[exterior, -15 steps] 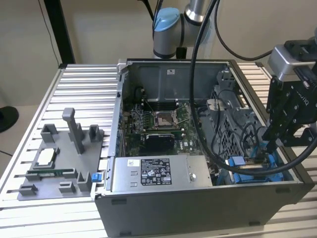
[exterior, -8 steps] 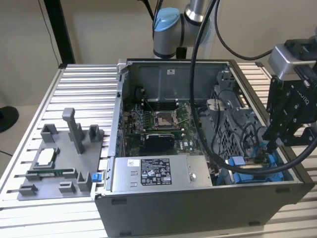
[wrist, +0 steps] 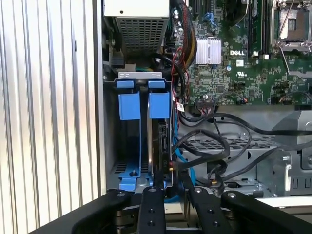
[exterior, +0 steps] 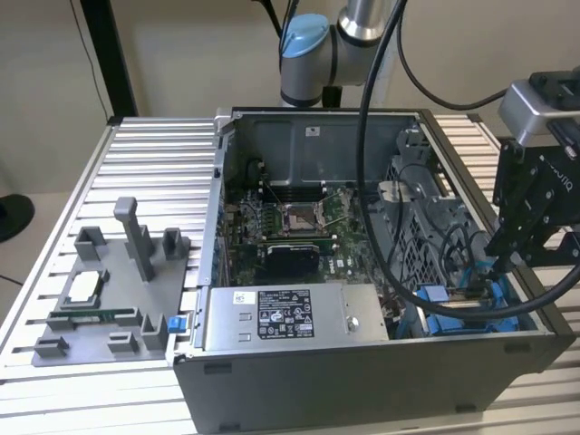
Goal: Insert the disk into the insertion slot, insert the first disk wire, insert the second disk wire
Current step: 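Insert the second disk wire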
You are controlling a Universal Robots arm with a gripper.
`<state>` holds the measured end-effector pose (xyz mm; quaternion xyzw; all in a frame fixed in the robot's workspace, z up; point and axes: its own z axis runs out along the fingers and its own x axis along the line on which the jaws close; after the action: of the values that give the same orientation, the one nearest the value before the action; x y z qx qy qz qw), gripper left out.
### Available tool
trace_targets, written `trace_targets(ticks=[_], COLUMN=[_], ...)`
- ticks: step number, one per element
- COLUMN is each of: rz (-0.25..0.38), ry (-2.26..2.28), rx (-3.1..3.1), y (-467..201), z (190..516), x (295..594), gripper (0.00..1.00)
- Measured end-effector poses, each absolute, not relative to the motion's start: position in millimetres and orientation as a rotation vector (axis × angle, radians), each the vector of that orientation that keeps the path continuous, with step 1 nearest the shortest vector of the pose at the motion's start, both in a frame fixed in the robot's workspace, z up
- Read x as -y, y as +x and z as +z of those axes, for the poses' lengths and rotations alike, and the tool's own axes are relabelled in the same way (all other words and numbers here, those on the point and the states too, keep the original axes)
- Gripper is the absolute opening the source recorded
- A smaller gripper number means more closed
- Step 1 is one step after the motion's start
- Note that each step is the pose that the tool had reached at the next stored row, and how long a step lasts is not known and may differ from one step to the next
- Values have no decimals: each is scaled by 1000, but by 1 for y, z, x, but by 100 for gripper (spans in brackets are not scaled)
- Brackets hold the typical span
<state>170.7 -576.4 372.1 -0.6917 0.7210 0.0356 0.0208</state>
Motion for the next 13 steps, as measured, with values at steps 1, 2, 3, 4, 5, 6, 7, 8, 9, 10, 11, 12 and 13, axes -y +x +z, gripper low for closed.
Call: trace_targets(ticks=[1, 2, 3, 4, 5, 6, 7, 8, 9, 10, 11, 12, 13], rz=[111, 111, 112, 112, 112, 112, 113, 113, 113, 113, 113, 113, 113], ry=[-2145, -2145, -2145, -2146, -2146, -2146, -2146, -2146, -2146, -2146, -2146, -2146, -2146], rx=[-2236, -2236, -2236, -2236, -2236, -2236, -2236, -2237, -2236, -2236, -2236, -2236, -2236], y=[172, 173, 174, 174, 175, 176, 176, 176, 176, 176, 176, 176, 176], z=[372, 372, 372, 372, 372, 372, 372, 372, 372, 372, 372, 372, 372], x=[576, 576, 576, 576, 576, 576, 576, 576, 576, 576, 576, 576, 576], gripper=[100, 100, 100, 100, 100, 100, 100, 100, 100, 100, 100, 100, 100])
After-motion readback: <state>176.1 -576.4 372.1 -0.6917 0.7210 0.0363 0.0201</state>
